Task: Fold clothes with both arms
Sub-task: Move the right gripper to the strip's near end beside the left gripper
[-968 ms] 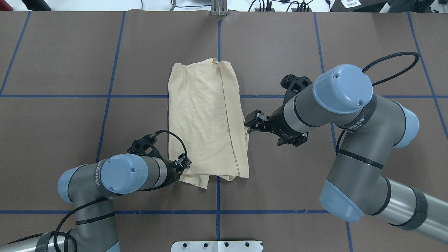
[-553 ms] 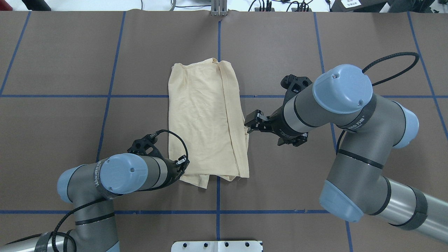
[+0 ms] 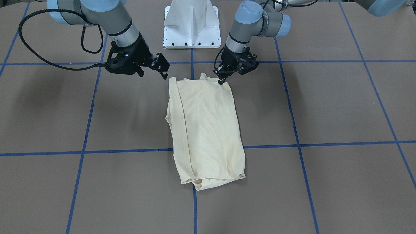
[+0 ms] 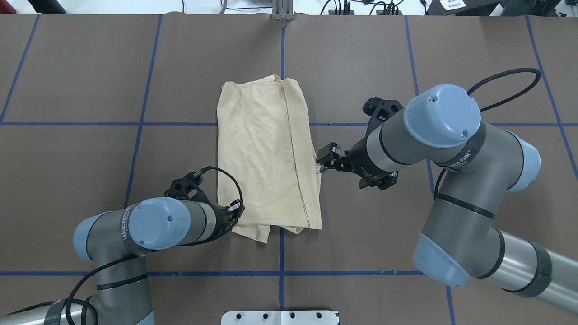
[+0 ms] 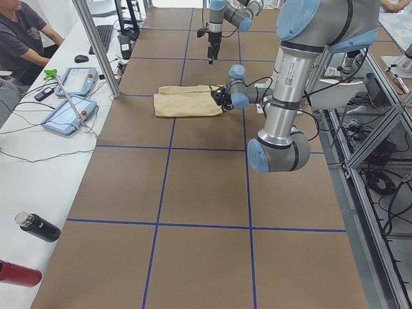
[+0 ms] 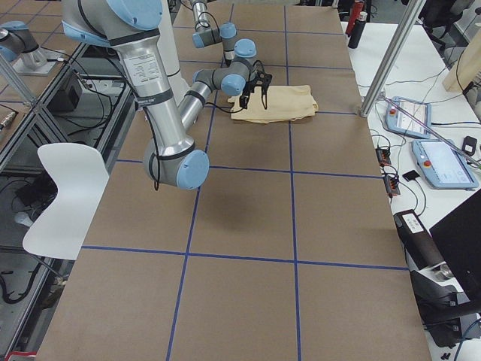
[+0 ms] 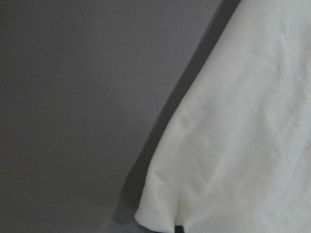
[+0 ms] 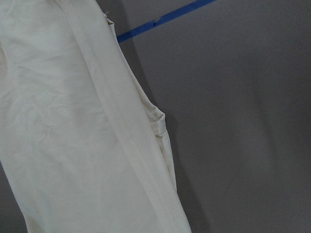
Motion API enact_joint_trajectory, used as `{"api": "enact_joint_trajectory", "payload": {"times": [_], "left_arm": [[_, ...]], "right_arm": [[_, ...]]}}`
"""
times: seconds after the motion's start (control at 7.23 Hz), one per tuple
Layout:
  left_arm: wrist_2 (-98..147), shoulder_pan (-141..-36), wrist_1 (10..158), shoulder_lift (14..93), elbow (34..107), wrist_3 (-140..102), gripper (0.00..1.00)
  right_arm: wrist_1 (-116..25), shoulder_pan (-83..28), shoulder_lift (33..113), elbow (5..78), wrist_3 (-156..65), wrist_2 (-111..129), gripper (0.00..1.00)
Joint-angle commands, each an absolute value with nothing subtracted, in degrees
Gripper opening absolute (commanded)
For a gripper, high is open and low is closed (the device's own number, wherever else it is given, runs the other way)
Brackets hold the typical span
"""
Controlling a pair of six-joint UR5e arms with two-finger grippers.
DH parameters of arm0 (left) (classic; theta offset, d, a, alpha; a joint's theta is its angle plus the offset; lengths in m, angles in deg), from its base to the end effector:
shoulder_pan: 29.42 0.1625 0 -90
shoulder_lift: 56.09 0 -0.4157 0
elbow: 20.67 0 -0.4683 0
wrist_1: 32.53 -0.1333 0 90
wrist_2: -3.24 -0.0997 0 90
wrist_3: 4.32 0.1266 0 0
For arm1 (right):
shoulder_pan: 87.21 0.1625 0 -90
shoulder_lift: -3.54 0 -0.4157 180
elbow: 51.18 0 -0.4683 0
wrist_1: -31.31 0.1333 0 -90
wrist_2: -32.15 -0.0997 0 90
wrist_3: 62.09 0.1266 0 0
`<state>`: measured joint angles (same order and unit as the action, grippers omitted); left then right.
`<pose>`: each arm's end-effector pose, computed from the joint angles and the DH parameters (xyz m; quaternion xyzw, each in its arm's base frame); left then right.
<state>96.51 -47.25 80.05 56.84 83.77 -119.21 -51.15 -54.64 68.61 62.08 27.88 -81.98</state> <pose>0.6216 -0.3324 0.2381 -0.0554 0.4969 -0.3021 0.8116 -0.4946 -0.4127 0.1731 -0.0491 -0.4906 0.1484 0.8573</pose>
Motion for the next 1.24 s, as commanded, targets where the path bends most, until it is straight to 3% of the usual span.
{"api": "enact_joint_trajectory", "payload": {"times": [0.0,0.28,1.11], "left_arm": [[96.6,-47.9,79.9,56.7,86.5,-119.3,0.0],[96.6,-47.8,79.9,56.7,86.7,-119.5,0.0],[96.6,-47.7,79.9,56.7,86.7,-119.7,0.0]], "right_arm": [[-51.3,-56.9,68.7,61.7,29.5,-79.9,1.0],[-51.4,-63.4,67.8,59.1,35.6,-73.0,1.0],[-50.2,-64.8,62.5,48.0,41.2,-72.0,1.0]]}}
